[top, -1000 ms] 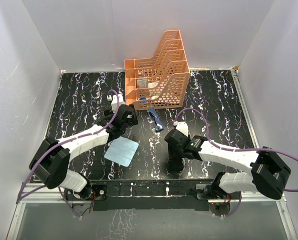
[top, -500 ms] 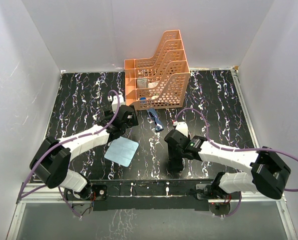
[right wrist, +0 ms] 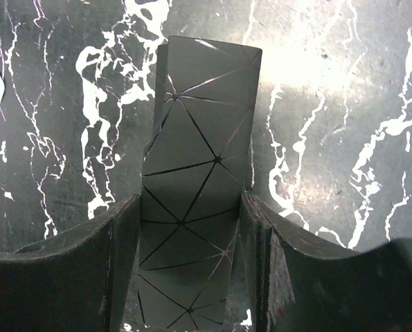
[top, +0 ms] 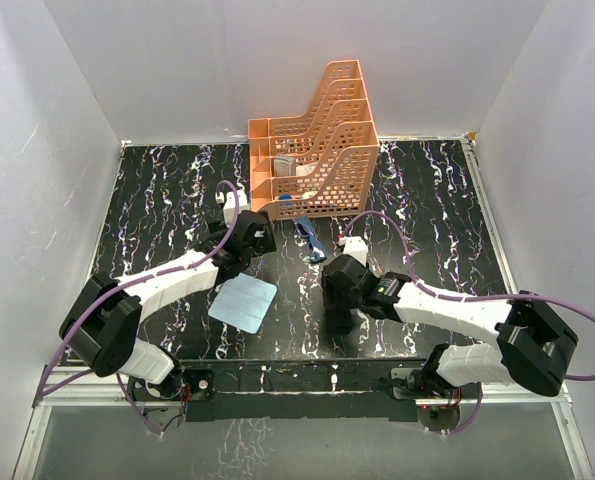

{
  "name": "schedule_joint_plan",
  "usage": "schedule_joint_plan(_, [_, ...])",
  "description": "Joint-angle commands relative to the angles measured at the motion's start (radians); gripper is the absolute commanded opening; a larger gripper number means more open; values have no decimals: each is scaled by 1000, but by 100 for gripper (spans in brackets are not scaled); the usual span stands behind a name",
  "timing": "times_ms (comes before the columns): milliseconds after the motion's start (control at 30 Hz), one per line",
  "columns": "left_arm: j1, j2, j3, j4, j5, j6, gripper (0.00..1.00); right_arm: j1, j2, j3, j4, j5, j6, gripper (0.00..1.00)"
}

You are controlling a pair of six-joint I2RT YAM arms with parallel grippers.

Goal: Organize the sunglasses
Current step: Move the sunglasses case to the center of the board, then open the sunglasses case at the center of the board.

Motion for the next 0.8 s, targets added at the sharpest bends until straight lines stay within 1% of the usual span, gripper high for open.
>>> schedule_joint_plan(0, [-4, -8, -7, -8, 7, -4, 91, 5, 27, 36, 167, 21, -46, 54])
schedule_joint_plan(200, [-9, -15, -12, -5, 4, -5, 91, -5, 33, 11, 292, 29, -77, 57])
schedule_joint_plan(300, [-10, -14, -9, -2, 9, -5, 91, -24, 37, 10, 354, 8, -92, 57])
schedule_joint_plan(433, [-13, -6, 0, -13, 15, -4, 90, -62, 55, 21, 361, -33, -102, 57])
schedule_joint_plan(533, [-18, -12, -3, -14, 13, -2, 90, -96, 32, -8, 376, -57, -100, 57])
schedule_joint_plan(633, [-19, -14, -10, -7, 10, 0, 90, -97, 16, -19, 364, -53, -112, 57])
schedule_joint_plan(767, [-20, -3, -1, -9, 15, -3, 90, -94, 21, 5, 313, -37, -133, 56])
